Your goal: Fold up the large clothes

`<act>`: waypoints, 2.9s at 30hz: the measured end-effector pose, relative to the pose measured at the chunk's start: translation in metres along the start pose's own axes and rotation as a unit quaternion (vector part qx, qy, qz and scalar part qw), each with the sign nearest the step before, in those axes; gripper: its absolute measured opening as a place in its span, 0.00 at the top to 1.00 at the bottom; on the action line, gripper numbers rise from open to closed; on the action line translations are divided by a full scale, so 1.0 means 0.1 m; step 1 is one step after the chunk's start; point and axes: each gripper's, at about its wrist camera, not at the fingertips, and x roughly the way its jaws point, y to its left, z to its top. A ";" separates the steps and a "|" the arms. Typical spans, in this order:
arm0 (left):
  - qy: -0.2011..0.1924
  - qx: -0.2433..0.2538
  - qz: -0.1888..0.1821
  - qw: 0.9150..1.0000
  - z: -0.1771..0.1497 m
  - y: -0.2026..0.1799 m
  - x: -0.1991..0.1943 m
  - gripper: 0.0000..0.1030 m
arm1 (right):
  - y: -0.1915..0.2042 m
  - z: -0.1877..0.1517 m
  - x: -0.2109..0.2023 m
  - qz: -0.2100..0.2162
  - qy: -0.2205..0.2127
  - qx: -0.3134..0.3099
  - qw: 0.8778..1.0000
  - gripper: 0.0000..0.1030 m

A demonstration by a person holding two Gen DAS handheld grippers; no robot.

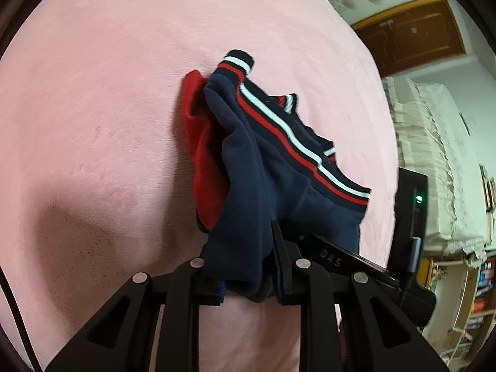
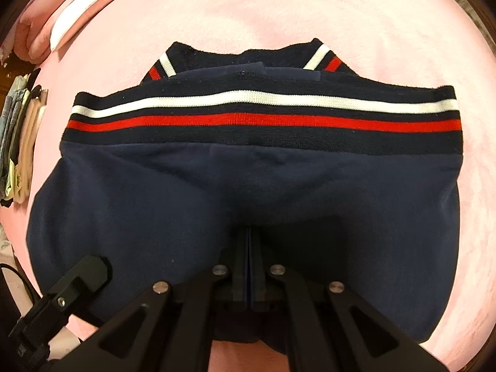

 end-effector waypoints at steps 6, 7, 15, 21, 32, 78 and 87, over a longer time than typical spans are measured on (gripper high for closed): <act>0.016 0.060 -0.020 0.998 0.01 -0.09 -0.05 0.82 | -0.10 -0.12 -0.02 0.023 -0.026 0.042 0.999 1.00; 0.018 0.068 -0.022 0.997 0.01 -0.10 -0.07 0.82 | -0.14 -0.15 -0.03 0.029 -0.033 0.048 0.998 1.00; 0.008 0.102 -0.022 0.994 -0.08 -0.30 -0.21 0.83 | -0.45 -0.33 -0.04 0.113 -0.057 0.101 0.987 1.00; -0.024 0.144 -0.033 0.989 -0.24 -0.72 -0.43 0.90 | -0.58 -0.39 -0.01 0.141 -0.056 0.090 0.984 1.00; -0.032 -0.005 0.128 0.991 -0.27 -0.39 -0.51 0.76 | -0.75 -0.22 -0.08 0.175 0.002 0.026 0.984 1.00; -0.011 0.071 -0.019 0.997 -0.14 -0.12 -0.43 0.78 | -0.48 -0.10 -0.10 0.106 0.023 -0.016 0.994 1.00; -0.039 0.126 0.022 0.991 -0.42 -0.71 -0.66 0.78 | -0.51 -0.08 -0.29 0.070 0.009 -0.052 0.996 1.00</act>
